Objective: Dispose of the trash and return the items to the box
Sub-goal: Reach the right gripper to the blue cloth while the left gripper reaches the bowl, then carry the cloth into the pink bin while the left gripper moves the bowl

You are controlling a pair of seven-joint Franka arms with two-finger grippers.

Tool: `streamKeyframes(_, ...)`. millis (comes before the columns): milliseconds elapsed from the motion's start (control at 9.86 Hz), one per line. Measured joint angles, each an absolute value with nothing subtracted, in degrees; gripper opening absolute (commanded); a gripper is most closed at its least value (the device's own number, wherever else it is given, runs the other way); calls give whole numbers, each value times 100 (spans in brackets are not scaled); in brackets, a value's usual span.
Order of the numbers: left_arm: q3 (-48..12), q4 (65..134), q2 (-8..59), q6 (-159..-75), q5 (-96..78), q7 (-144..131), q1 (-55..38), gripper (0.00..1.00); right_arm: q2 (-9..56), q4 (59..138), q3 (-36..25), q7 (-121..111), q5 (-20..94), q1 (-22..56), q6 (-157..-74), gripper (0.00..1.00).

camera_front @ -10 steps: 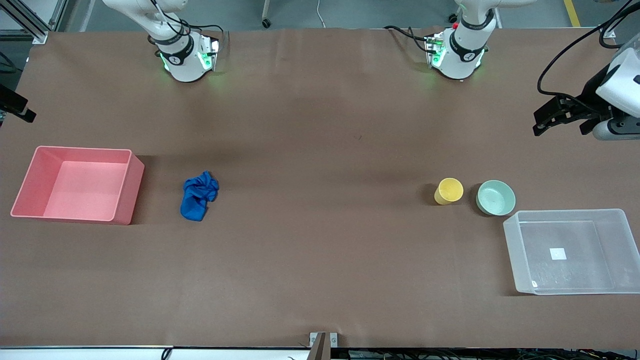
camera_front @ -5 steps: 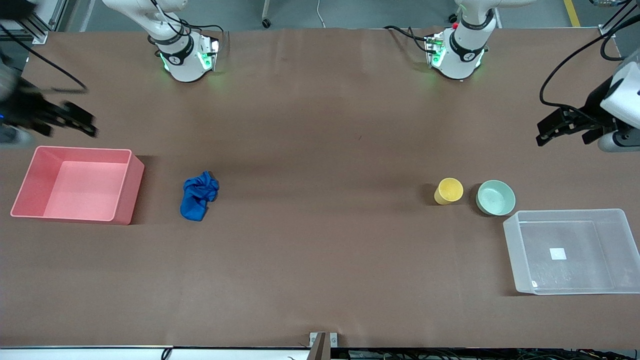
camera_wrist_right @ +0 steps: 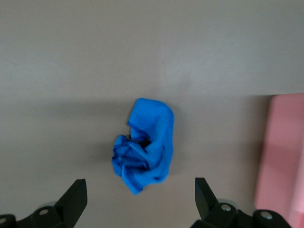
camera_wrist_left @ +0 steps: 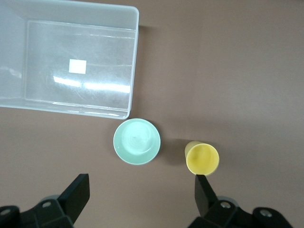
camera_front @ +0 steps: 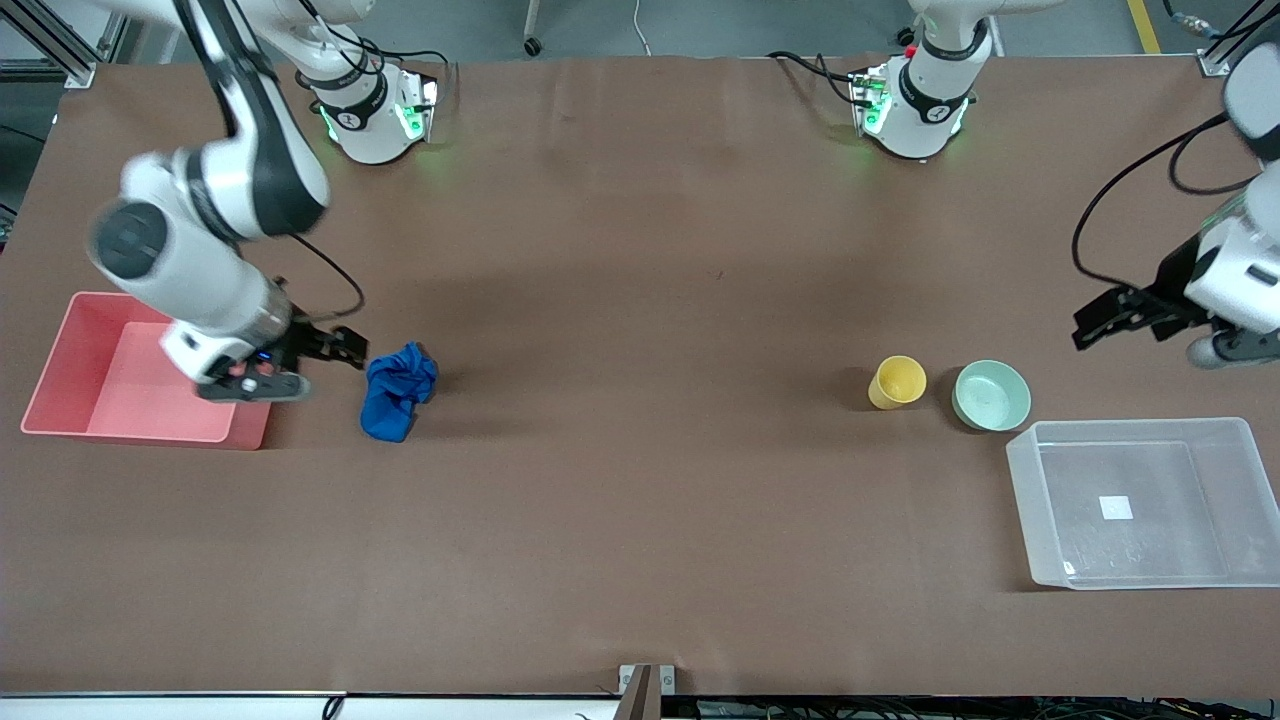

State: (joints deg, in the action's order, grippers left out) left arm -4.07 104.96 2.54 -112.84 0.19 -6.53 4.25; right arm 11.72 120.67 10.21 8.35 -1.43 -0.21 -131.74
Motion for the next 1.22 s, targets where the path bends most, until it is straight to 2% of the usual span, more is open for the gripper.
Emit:
streamKeyframes(203, -406, 11294, 430, -12186, 19, -350, 623, 97, 1808, 12393, 1021, 837, -499, 15, -14133, 100)
streamKeyframes(406, -399, 11560, 860, -12674, 19, 225, 1024, 97, 2139, 12509, 1019, 836, -709, 17, -14474, 97)
streamKeyframes(507, -397, 11576, 1100, -12869, 19, 395, 1173, 97, 2258, 12523, 1019, 836, -720, 18, -14565, 85)
streamKeyframes(710, -406, 11670, 1500, -13337, 19, 454, 1212, 97, 2382, 12527, 1015, 836, -721, 17, -14789, 50)
streamKeyframes(812, -417, 11806, 1638, -13597, 19, 454, 1200, 97, 2412, 12528, 1016, 836, -721, 18, -14863, 21)
streamKeyframes(913, -419, 11972, 1755, -13850, 19, 454, 1196, 97, 2430, 12529, 1017, 836, -722, 19, -14877, 3)
streamKeyframes(1217, -409, 12377, 2070, -14598, 19, 454, 1247, 92, 2438, 12529, 1012, 986, -722, 18, -14886, 1)
